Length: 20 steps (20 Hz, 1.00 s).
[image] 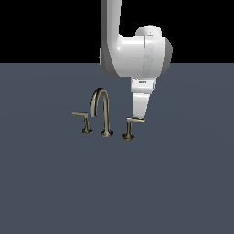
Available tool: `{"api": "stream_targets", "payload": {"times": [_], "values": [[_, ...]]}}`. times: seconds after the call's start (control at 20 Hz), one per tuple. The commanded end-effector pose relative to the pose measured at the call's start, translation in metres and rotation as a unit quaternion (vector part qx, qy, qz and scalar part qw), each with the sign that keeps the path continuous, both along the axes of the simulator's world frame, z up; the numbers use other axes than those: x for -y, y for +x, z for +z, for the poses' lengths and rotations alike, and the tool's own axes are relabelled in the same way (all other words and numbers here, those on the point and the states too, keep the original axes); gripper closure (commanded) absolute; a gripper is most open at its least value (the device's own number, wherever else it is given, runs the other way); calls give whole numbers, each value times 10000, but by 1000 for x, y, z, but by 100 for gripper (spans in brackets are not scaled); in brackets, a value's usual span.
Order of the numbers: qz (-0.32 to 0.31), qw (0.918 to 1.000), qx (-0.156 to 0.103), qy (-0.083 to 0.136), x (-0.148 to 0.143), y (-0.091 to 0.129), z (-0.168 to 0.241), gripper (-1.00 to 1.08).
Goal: Turn on the faucet by rotating a designated handle.
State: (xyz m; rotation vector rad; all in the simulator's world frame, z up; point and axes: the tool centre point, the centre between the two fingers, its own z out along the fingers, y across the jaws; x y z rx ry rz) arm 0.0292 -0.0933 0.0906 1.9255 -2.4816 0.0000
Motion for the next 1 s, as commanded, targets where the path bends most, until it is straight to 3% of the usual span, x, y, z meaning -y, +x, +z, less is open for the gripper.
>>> {"api": "stream_targets", "payload": {"times": [0.0,0.15,0.75,0.85,0.95], "values": [[7,10000,3,2,0,0,1,108],[7,10000,3,2,-1,0,0,108],[7,10000,3,2,9,-39,1,108],[36,10000,55,5,5,-31,1,108],[32,10000,49,4,3,-37,1,108]]}}
